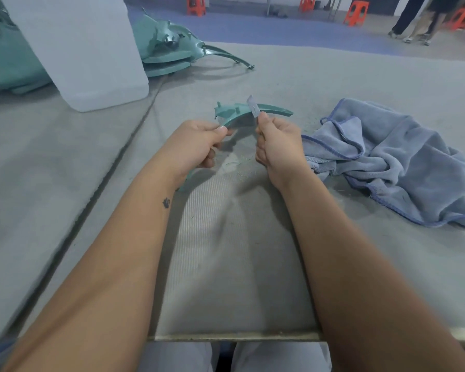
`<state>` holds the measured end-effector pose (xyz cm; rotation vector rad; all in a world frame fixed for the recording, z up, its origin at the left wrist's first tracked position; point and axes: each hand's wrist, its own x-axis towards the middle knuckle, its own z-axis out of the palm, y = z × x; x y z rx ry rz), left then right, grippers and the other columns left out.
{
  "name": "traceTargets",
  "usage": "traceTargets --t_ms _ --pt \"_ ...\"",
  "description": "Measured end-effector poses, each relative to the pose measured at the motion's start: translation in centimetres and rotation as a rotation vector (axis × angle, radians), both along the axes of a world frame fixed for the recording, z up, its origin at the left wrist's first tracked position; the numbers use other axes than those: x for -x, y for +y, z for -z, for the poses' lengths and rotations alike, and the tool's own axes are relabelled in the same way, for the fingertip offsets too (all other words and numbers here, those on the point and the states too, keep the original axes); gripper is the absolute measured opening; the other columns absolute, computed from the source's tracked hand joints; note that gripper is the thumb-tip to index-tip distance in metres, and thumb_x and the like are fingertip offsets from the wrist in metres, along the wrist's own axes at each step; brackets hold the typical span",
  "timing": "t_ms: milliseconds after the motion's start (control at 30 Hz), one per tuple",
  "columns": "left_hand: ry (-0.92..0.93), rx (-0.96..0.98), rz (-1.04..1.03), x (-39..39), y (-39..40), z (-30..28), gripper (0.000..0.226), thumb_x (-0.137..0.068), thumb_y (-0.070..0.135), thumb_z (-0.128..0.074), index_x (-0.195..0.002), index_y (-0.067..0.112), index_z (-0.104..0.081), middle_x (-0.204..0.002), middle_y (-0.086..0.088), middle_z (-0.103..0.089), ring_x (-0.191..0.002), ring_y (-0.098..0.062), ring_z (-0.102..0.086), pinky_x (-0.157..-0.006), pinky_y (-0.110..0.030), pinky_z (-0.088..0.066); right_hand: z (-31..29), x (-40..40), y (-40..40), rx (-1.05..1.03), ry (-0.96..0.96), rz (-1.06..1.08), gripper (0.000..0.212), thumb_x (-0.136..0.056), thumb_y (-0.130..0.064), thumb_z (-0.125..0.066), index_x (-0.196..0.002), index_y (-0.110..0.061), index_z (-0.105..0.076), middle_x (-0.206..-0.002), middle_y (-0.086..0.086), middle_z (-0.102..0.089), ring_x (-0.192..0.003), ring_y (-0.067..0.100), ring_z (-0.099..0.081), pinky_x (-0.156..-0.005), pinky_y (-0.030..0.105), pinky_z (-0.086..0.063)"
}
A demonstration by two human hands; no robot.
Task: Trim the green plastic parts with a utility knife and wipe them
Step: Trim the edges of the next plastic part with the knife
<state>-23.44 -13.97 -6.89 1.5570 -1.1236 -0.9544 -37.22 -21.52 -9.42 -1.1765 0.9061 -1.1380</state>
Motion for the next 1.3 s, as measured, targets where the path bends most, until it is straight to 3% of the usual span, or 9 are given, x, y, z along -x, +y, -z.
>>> traceTargets --t_ms 67,133,233,333,567,733,833,1000,1300 --pt "-0.272 0.067 -0.051 0.3 -0.1 0.0 0.024 -0.100 0.021 -0.046 -0.091 0.015 -0.067 -0.079 -0.002 -0.057 -0.063 -0.012 -0.051 -0.070 -0.033 -0.051 -0.1 0.3 0.1 0.016 0.016 -0.113 0.036 -0.100 -0.026 -0.049 -0.066 -0.015 -0.045 -0.044 -0.005 -0.032 -0.037 0.009 -0.022 -0.037 0.020 -0.019" --pt "-0.391 0.128 -0.061 0.7 -0.2 -0.1 0.024 -0.099 0.015 -0.042 -0.088 0.018 -0.063 -0.074 0.003 -0.057 -0.062 -0.008 -0.051 -0.070 -0.034 -0.046 0.0 0.2 0.4 0.075 0.097 -0.216 0.035 -0.100 -0.026 -0.050 -0.067 -0.015 -0.050 -0.043 -0.003 -0.035 -0.037 0.010 -0.026 -0.038 0.020 -0.020" --pt "-0.191 0.112 -0.004 1.1 -0.4 -0.3 0.016 -0.088 0.009 -0.049 -0.084 0.015 -0.063 -0.066 0.003 -0.049 -0.045 -0.005 -0.037 -0.048 -0.024 -0.029 0.0 -0.1 0.9 0.143 0.140 -0.303 0.035 -0.101 -0.023 -0.048 -0.069 -0.011 -0.055 -0.040 -0.001 -0.035 -0.033 0.010 -0.026 -0.036 0.018 -0.021" --pt "0.072 0.063 -0.017 1.1 -0.4 -0.5 0.010 -0.089 0.020 -0.057 -0.087 0.010 -0.060 -0.069 -0.001 -0.038 -0.041 -0.007 -0.025 -0.041 -0.018 -0.017 -0.1 -0.1 0.9 0.138 0.109 -0.292 0.032 -0.102 -0.018 -0.046 -0.073 -0.010 -0.058 -0.039 -0.004 -0.031 -0.032 0.006 -0.024 -0.034 0.016 -0.021" --pt "-0.037 0.094 -0.076 1.5 -0.7 0.1 0.021 -0.096 0.030 -0.057 -0.079 0.036 -0.066 -0.059 0.003 -0.035 -0.049 -0.012 -0.025 -0.046 -0.024 -0.023 0.2 0.0 0.1 0.113 0.070 -0.125 0.034 -0.102 -0.018 -0.046 -0.070 -0.012 -0.056 -0.041 -0.007 -0.031 -0.036 0.006 -0.023 -0.036 0.018 -0.021" --pt "0.036 0.082 -0.078 1.0 -0.9 0.4 0.011 -0.097 0.030 -0.056 -0.093 0.033 -0.067 -0.062 0.001 -0.028 -0.048 -0.012 -0.020 -0.043 -0.021 -0.019 0.4 -0.1 -0.6 0.043 0.016 -0.039 0.033 -0.102 -0.022 -0.044 -0.071 -0.013 -0.051 -0.039 -0.009 -0.030 -0.033 0.007 -0.020 -0.036 0.019 -0.019" --pt "0.060 0.087 -0.069 0.8 -1.0 0.5 0.013 -0.097 0.027 -0.056 -0.093 0.029 -0.068 -0.063 0.001 -0.026 -0.049 -0.012 -0.019 -0.043 -0.021 -0.017 0.4 -0.2 -0.8 0.017 -0.018 -0.015 0.033 -0.102 -0.022 -0.044 -0.072 -0.013 -0.049 -0.038 -0.008 -0.029 -0.032 0.007 -0.019 -0.036 0.017 -0.018" --pt "0.045 0.065 -0.066 0.1 -0.8 0.6 0.024 -0.098 0.028 -0.056 -0.116 0.020 -0.068 -0.060 0.003 -0.028 -0.046 -0.010 -0.021 -0.039 -0.018 -0.019 0.4 -0.3 -0.7 0.038 0.045 0.004 0.033 -0.101 -0.024 -0.046 -0.070 -0.014 -0.051 -0.041 -0.008 -0.032 -0.034 0.007 -0.021 -0.038 0.021 -0.020" --pt "0.078 0.042 -0.072 -0.1 -0.3 0.2 0.021 -0.098 0.024 -0.055 -0.113 0.018 -0.068 -0.056 0.007 -0.036 -0.043 -0.008 -0.023 -0.037 -0.016 -0.021 0.6 -1.1 -0.6 0.079 0.139 0.115 0.037 -0.098 -0.023 -0.051 -0.062 -0.016 -0.055 -0.050 -0.003 -0.032 -0.046 0.011 -0.024 -0.048 0.029 -0.022"
